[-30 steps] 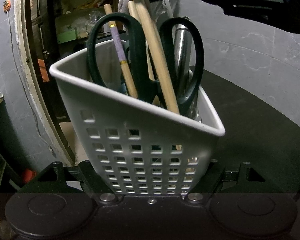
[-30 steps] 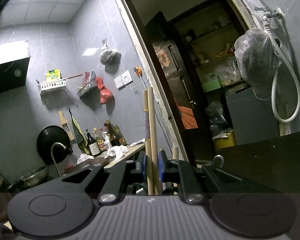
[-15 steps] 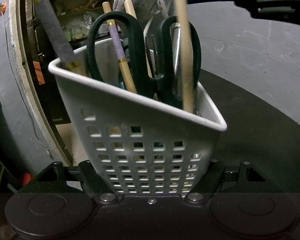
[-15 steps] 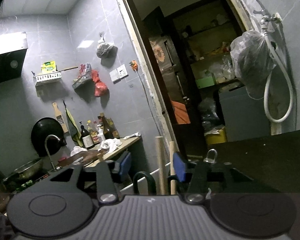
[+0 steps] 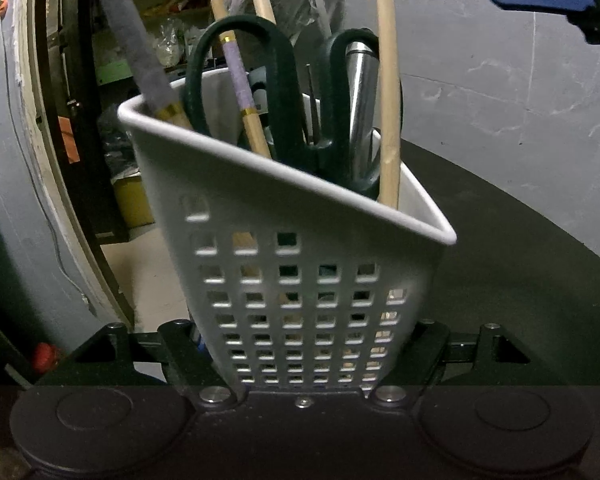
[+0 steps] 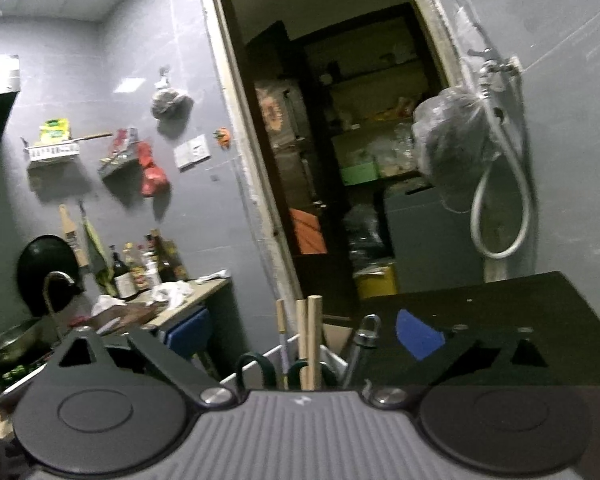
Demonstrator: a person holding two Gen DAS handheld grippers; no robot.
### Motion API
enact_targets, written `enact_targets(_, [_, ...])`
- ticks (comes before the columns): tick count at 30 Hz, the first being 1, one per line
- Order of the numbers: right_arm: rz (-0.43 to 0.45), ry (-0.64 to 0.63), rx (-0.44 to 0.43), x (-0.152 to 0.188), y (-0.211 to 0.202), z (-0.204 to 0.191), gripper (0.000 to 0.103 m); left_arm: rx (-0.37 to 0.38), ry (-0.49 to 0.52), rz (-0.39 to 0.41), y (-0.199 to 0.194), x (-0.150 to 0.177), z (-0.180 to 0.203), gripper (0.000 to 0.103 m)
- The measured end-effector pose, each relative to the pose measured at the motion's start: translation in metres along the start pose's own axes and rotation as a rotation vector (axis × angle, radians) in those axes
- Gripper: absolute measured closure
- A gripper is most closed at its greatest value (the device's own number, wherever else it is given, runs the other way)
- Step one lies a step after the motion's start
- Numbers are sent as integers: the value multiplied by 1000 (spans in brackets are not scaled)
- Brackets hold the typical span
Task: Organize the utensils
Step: 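Set the white caddy down on the table with the left gripper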
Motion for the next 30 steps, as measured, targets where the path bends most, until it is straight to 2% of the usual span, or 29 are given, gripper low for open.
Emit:
enact_targets(9, [-18,45,121,13,-27,7,0,-13,-43,23,-8,6,-2,13])
enact_targets(15, [-17,58,131,24,-44,14,0,-40,-78,31,-21,14,4,10])
enact_targets(17, [-15,65,133,29,-51,16,0,-57,-89,36,-29,17,6,3])
enact_targets(30, [-54,93,203,66,-84,19,0,-130,-175,61,-90,46,9,1])
Point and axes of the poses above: each gripper's, at about its wrist camera, not at the fingertips, and y roughly the way its jaws point, z to its right, x to its underside, the point moved 3 cm from there along y, roughly the way its jaws point, and after that the axes turned 15 degrees about -z, right-handed, at the moved point
